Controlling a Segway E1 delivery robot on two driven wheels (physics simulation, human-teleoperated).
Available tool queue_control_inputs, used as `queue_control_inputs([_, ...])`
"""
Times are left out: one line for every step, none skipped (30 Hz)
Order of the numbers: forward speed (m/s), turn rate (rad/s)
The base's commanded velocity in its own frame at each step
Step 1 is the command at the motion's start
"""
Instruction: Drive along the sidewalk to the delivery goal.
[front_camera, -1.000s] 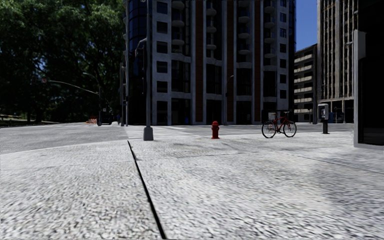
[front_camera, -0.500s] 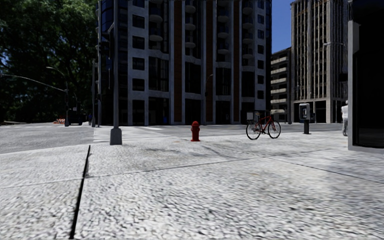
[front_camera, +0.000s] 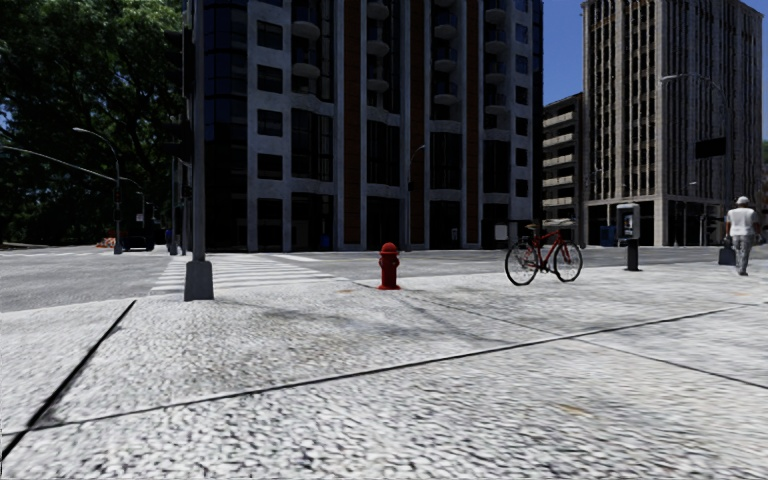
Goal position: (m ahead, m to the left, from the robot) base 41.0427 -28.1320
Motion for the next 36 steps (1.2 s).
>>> queue_control_inputs([2.0, 0.0])
queue_control_inputs([2.0, 0.0])
queue_control_inputs([2.0, 0.0])
queue_control_inputs([2.0, 0.0])
queue_control_inputs([2.0, 0.06])
queue_control_inputs([2.0, 0.08])
queue_control_inputs([2.0, 0.08])
queue_control_inputs([2.0, 0.09])
queue_control_inputs([2.0, 0.1])
queue_control_inputs([2.0, 0.12])
queue_control_inputs([2.0, 0.14])
queue_control_inputs([2.0, 0.14])
queue_control_inputs([2.0, 0.16])
queue_control_inputs([2.0, 0.18])
queue_control_inputs([2.0, 0.2])
queue_control_inputs([2.0, 0.2])
queue_control_inputs([2.0, 0.2])
queue_control_inputs([2.0, 0.21])
queue_control_inputs([2.0, 0.21])
queue_control_inputs([2.0, 0.21])
queue_control_inputs([2.0, 0.21])
queue_control_inputs([2.0, 0.21])
queue_control_inputs([2.0, 0.22])
queue_control_inputs([2.0, 0.25])
queue_control_inputs([2.0, 0.32])
queue_control_inputs([2.0, 0.34])
queue_control_inputs([2.0, 0.34])
queue_control_inputs([2.0, 0.35])
queue_control_inputs([2.0, 0.35])
queue_control_inputs([2.0, 0.35])
queue_control_inputs([2.0, 0.36])
queue_control_inputs([2.0, 0.36])
queue_control_inputs([2.0, 0.36])
queue_control_inputs([2.0, 0.38])
queue_control_inputs([2.0, 0.39])
queue_control_inputs([2.0, 0.39])
